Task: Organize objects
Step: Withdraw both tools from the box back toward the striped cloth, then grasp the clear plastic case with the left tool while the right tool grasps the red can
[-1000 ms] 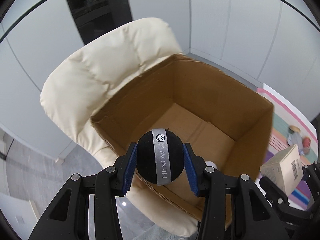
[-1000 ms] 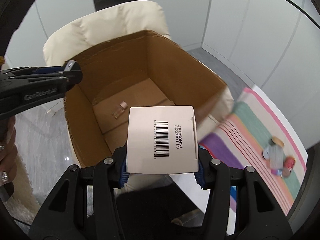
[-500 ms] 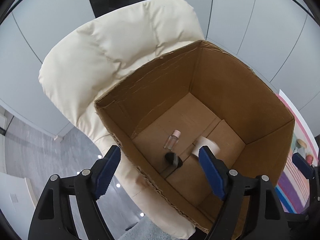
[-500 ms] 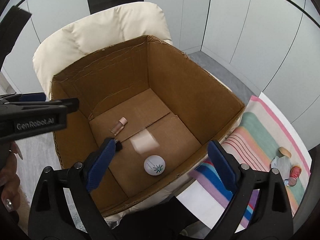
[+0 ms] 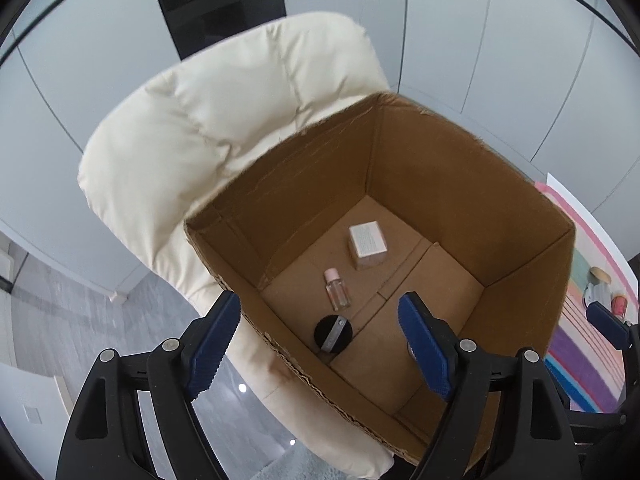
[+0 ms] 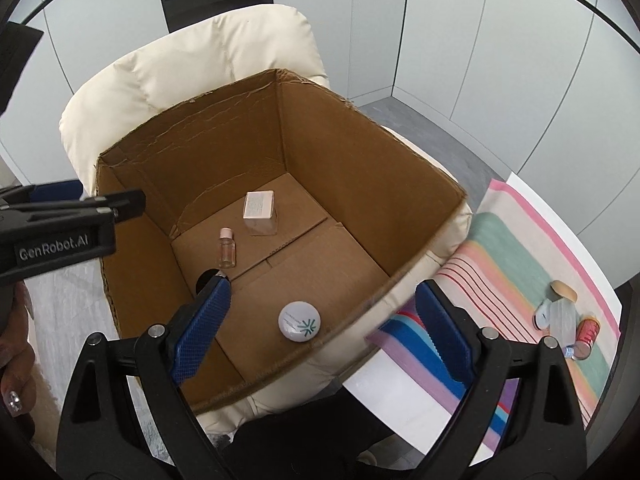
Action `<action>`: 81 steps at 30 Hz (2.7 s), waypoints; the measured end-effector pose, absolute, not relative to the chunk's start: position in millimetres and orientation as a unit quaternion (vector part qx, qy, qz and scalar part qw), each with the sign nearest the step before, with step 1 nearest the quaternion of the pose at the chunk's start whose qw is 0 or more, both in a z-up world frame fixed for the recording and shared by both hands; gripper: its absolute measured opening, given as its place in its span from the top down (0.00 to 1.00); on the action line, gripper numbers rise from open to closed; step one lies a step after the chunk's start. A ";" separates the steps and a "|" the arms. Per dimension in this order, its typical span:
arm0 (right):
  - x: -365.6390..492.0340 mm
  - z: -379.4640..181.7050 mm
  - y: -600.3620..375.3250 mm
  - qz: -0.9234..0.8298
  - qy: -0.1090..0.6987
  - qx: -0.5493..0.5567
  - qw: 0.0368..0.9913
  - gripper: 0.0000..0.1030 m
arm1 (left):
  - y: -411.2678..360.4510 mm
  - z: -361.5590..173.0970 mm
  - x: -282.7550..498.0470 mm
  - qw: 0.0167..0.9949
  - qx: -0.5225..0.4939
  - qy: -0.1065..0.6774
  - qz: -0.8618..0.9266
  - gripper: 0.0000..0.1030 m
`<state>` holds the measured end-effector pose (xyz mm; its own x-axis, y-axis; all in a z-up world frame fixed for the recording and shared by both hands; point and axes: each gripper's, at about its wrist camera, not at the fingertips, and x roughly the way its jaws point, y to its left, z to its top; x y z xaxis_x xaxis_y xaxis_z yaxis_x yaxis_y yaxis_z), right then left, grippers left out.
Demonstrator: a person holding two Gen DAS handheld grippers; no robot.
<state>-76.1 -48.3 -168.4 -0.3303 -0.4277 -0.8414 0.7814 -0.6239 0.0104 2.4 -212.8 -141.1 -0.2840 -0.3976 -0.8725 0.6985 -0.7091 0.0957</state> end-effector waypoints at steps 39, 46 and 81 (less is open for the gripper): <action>-88.2 -161.5 205.0 -0.851 0.085 0.487 0.178 0.08 | -1.9 -138.7 -46.5 0.144 0.524 0.034 -0.839 0.17; -92.7 -162.8 271.3 -0.861 0.068 0.489 0.119 0.08 | 57.0 -135.2 -72.7 0.102 0.514 -0.006 -0.851 0.17; -275.7 -265.7 363.9 -0.868 -0.016 0.491 0.072 0.08 | 151.4 -247.8 -282.5 0.003 0.529 -0.036 -0.848 0.15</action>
<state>-275.7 363.9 -265.7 -0.5068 -0.1410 -0.8504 0.1094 -0.9891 0.0988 -282.5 151.4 -247.8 -0.4404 -0.0427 -0.8968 -0.0339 -0.9974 0.0641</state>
